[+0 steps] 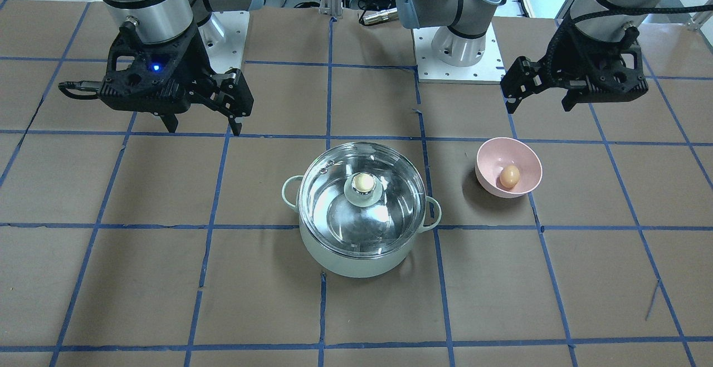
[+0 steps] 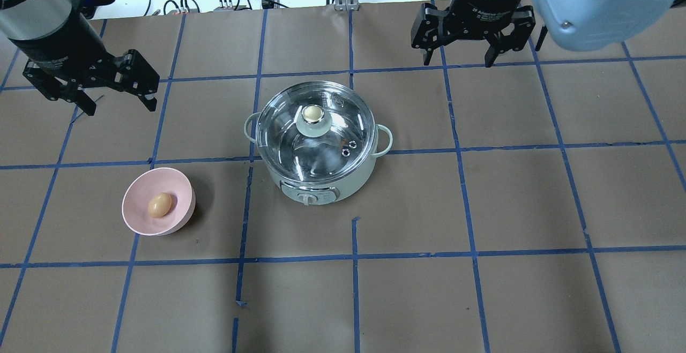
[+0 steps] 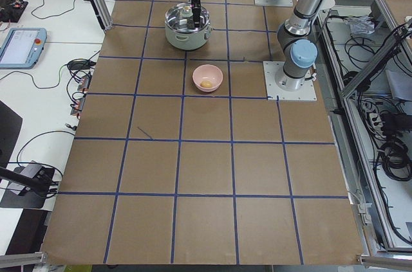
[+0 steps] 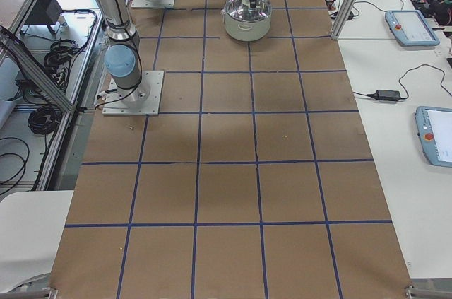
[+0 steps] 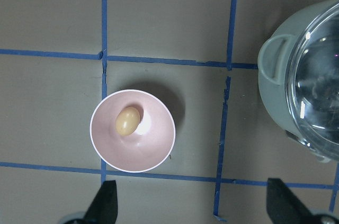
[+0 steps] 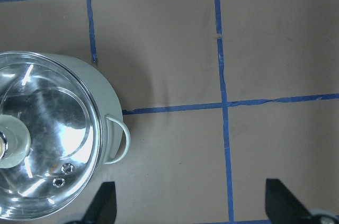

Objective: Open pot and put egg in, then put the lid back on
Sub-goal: 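Move the left gripper toward the pink bowl while the right approaches the lid knob, then lower the left gripper into the pink bowl while the right descends onto the knob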

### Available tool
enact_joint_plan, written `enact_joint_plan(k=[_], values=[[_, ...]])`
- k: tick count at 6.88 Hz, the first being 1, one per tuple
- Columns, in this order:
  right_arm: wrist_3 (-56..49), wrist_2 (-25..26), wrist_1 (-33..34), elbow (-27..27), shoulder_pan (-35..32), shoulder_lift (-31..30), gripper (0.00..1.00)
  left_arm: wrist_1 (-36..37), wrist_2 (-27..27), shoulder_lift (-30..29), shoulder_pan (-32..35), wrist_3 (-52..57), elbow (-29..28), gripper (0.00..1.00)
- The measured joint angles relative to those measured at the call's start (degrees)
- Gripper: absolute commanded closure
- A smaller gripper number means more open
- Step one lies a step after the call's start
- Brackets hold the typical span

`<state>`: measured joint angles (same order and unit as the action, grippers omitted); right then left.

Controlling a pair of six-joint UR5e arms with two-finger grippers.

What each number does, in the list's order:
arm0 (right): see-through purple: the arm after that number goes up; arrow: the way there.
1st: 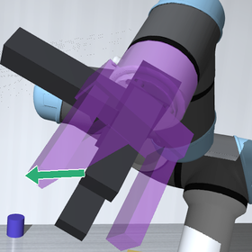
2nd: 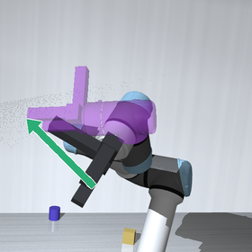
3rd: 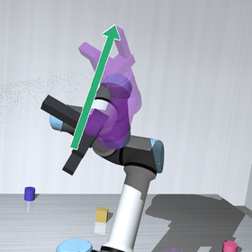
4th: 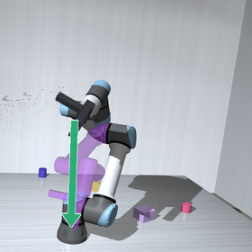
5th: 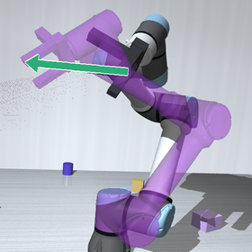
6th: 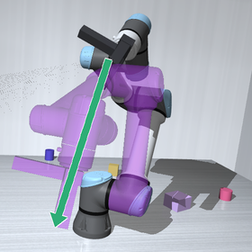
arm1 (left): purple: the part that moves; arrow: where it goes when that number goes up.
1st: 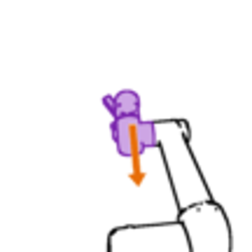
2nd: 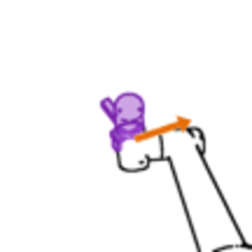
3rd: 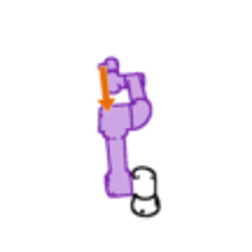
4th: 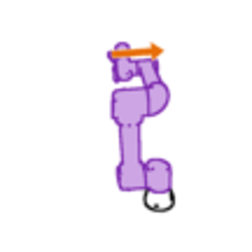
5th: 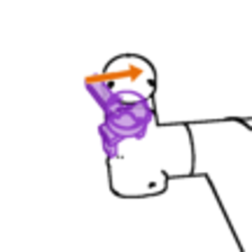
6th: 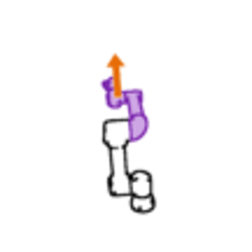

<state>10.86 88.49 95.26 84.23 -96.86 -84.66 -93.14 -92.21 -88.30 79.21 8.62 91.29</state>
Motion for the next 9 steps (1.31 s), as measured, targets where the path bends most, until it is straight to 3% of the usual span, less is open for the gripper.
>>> enact_joint_plan(k=[4,7,9], values=[[1.3,-3.3,3.4,-1.0,-5.1,4.8,0.00,0.1,0.1,0.0,-4.5,4.3,3.9,0.00],[7.5,-3.1,4.9,-9.3,-8.9,11.9,0.00,2.3,0.6,-0.2,-10.2,8.5,9.0,0.02],[12.1,-1.3,5.5,-14.0,-12.1,17.0,0.00,10.7,0.7,-0.2,-10.9,9.1,15.5,0.02]])
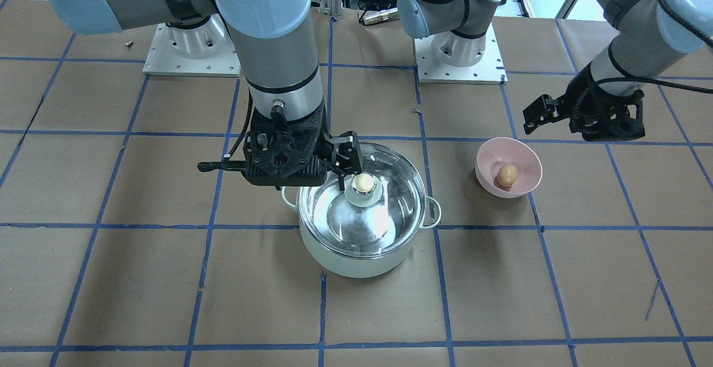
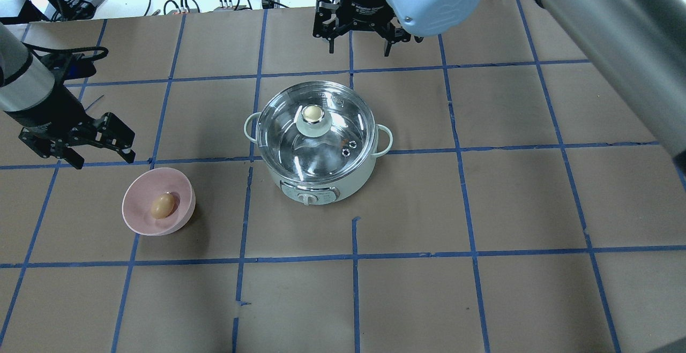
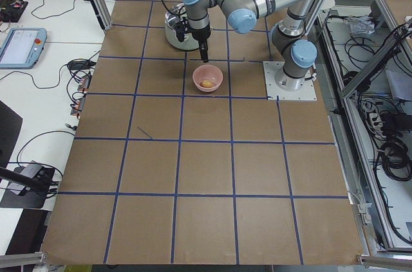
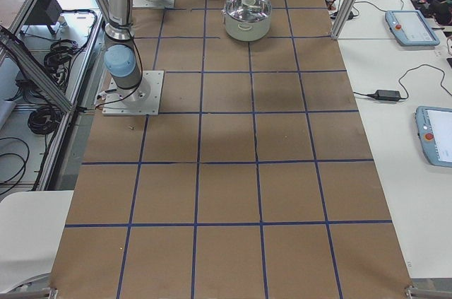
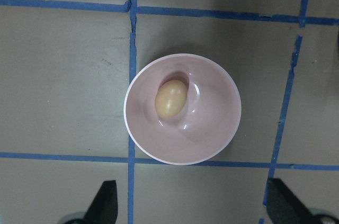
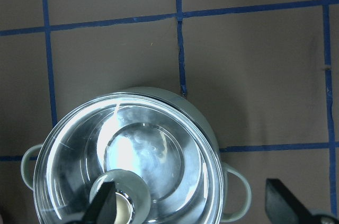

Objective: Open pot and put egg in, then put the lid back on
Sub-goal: 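Lower the left gripper into the pink bowl while the right descends onto the knob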

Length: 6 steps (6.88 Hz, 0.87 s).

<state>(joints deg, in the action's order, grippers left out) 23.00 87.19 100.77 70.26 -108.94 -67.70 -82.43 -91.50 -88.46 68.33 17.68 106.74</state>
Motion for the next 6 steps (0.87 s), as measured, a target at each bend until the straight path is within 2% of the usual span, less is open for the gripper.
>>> enact_joint_plan(k=[3,4,6], values=[[4.0,-0.1,6.2,1.8,-1.0,2.4,0.00,15.6,-0.1,0.7,0.1,1.3,10.3,0.03],[5.5,-0.7,10.0,3.3,-1.0,3.4,0.03,17.5,-0.2,0.8,0.0,1.9,12.1,0.02],[7.1,-1.6,13.2,4.3,-1.8,5.7,0.05,19.3,-0.2,0.8,-0.2,2.8,14.4,0.04]])
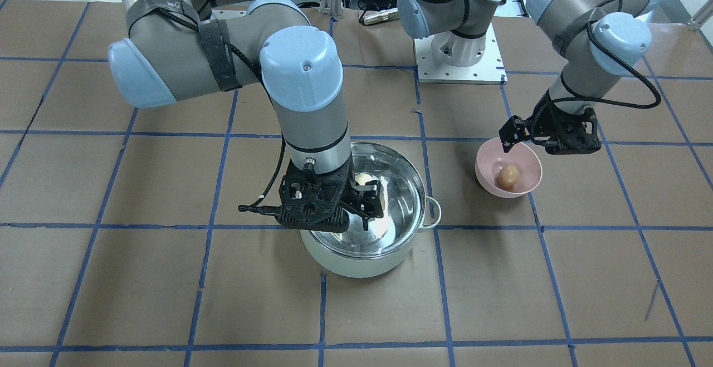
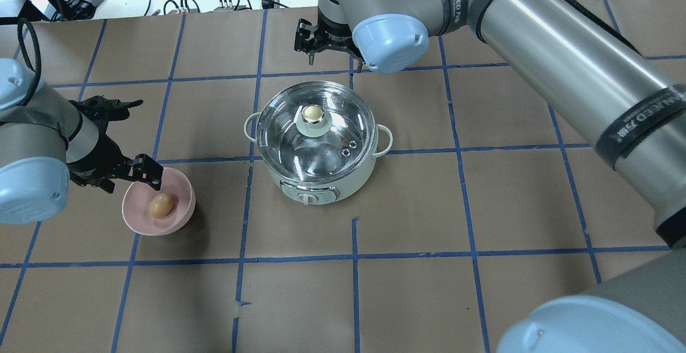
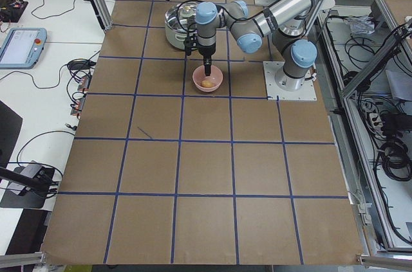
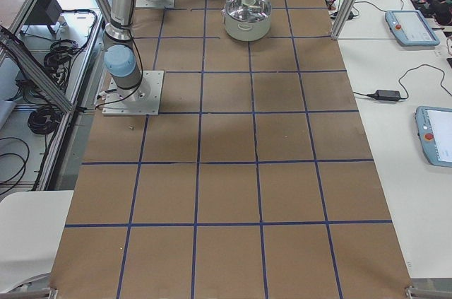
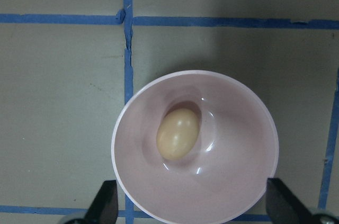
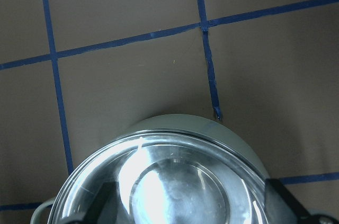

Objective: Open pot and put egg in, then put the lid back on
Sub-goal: 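Lower the left gripper into the pink bowl while the right descends onto the knob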

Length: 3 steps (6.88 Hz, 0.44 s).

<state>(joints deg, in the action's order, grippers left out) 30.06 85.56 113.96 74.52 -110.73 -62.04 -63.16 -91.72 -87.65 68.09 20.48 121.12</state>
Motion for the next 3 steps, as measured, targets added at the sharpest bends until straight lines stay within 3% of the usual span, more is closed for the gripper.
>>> enact_joint_plan(k=[2,3], values=[[1.0,-4.7,0.1,0.9,-1.8,1.6,0.04,3.5,0.3,-0.1,0.0,1.3,1.8,0.06],[1.6,-4.1,-0.9,1.6,-2.8,1.5,0.04,5.1,0.5,-0.1,0.0,1.5,2.8,0.06]])
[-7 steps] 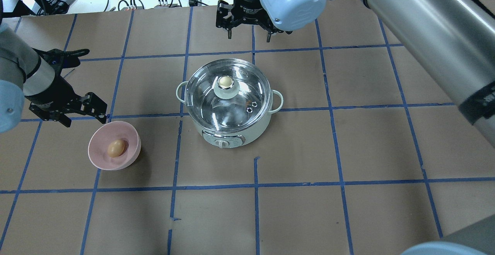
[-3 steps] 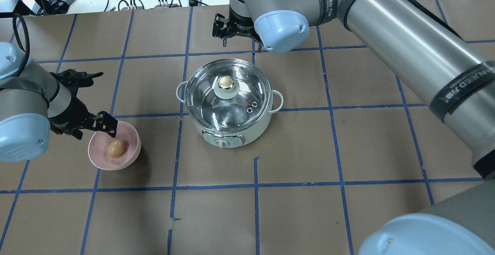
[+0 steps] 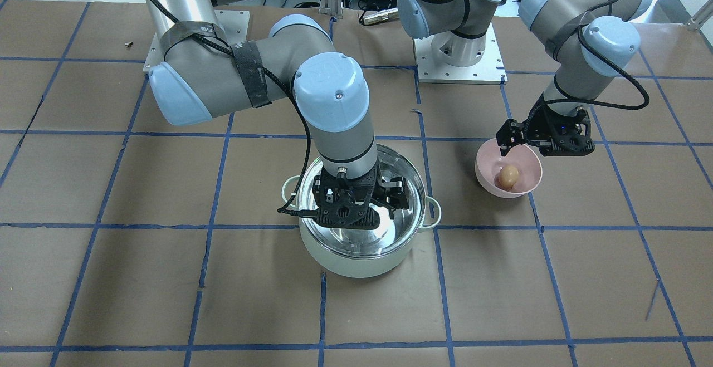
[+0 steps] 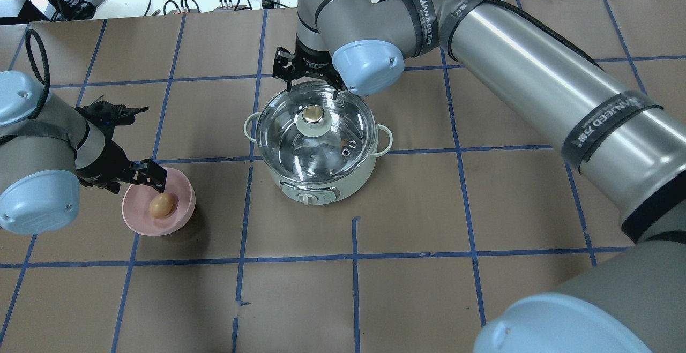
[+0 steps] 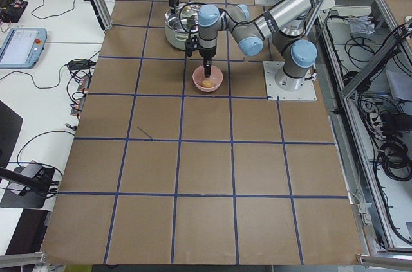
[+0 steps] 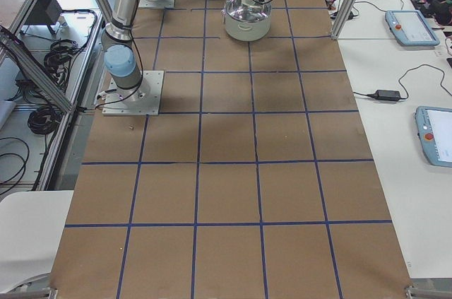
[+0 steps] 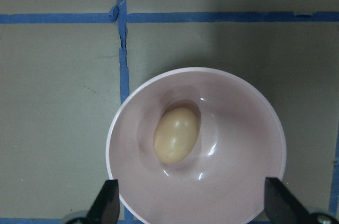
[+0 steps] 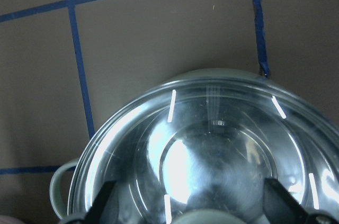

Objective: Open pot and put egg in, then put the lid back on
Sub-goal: 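Lower the left gripper into the pink bowl while the right descends onto the knob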

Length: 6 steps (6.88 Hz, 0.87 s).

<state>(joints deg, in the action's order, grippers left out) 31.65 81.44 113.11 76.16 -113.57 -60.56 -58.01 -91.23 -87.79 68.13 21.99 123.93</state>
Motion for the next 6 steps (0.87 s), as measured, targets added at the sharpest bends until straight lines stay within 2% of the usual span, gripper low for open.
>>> enact_joint_plan(k=[2,4,5,6], values=[[1.8,3.7,-1.1,1.5,-1.8,-0.6,0.04,4.6,1.9,-0.2,-0.2,1.1,3.2,0.03],[3.0,4.4,-1.8,2.3,-2.6,-1.6,0.04,7.0,2.6,-0.4,-0.7,3.2,5.6,0.03],[3.3,4.5,-2.0,2.4,-3.2,-1.8,0.14,7.2,2.7,-0.5,-0.8,3.9,6.0,0.01],[3.4,4.6,-2.1,2.6,-3.7,-2.1,0.19,7.3,2.7,-0.5,-0.8,4.3,6.3,0.01]])
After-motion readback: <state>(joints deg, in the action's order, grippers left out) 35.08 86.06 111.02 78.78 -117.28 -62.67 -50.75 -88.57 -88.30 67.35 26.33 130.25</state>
